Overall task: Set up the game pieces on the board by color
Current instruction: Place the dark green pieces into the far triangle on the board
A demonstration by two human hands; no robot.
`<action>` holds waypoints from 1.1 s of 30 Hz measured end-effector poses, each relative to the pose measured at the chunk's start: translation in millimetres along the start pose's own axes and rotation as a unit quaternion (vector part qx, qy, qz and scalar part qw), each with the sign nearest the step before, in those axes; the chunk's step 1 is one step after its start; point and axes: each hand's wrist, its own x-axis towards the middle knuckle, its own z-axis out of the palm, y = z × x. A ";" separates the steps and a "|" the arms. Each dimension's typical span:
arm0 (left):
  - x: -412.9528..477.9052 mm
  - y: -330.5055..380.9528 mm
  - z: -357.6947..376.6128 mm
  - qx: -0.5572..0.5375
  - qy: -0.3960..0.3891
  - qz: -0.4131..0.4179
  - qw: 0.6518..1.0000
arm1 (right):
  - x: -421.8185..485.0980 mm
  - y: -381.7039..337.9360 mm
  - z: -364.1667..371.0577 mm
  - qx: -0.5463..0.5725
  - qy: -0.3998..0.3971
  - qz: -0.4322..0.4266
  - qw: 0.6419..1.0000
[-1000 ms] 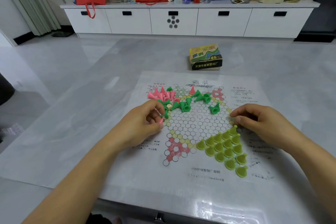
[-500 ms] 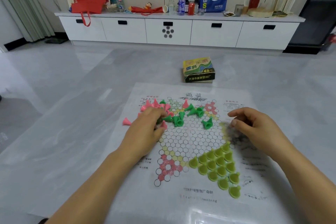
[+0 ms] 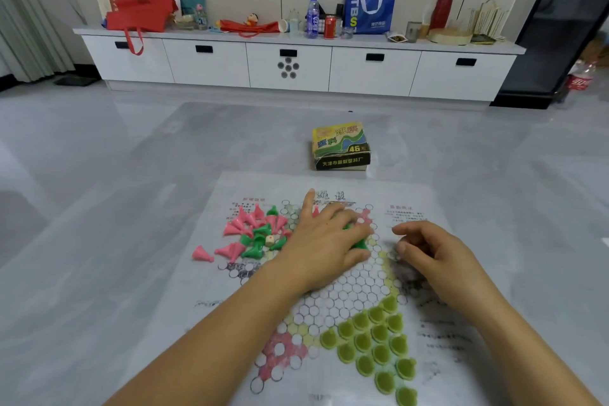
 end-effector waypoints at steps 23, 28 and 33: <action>-47.6 -107.2 -22.5 -0.195 0.329 -0.349 0.856 | 42.5 -11.1 0.6 -0.139 -0.078 -0.043 0.986; -49.2 -114.4 -14.4 -0.252 0.232 -0.364 0.866 | 71.9 -24.6 37.1 -0.168 -0.091 -0.098 0.977; -48.4 -107.9 -14.3 -0.331 0.255 -0.342 0.842 | 71.1 -20.6 43.7 -0.164 -0.095 -0.130 0.973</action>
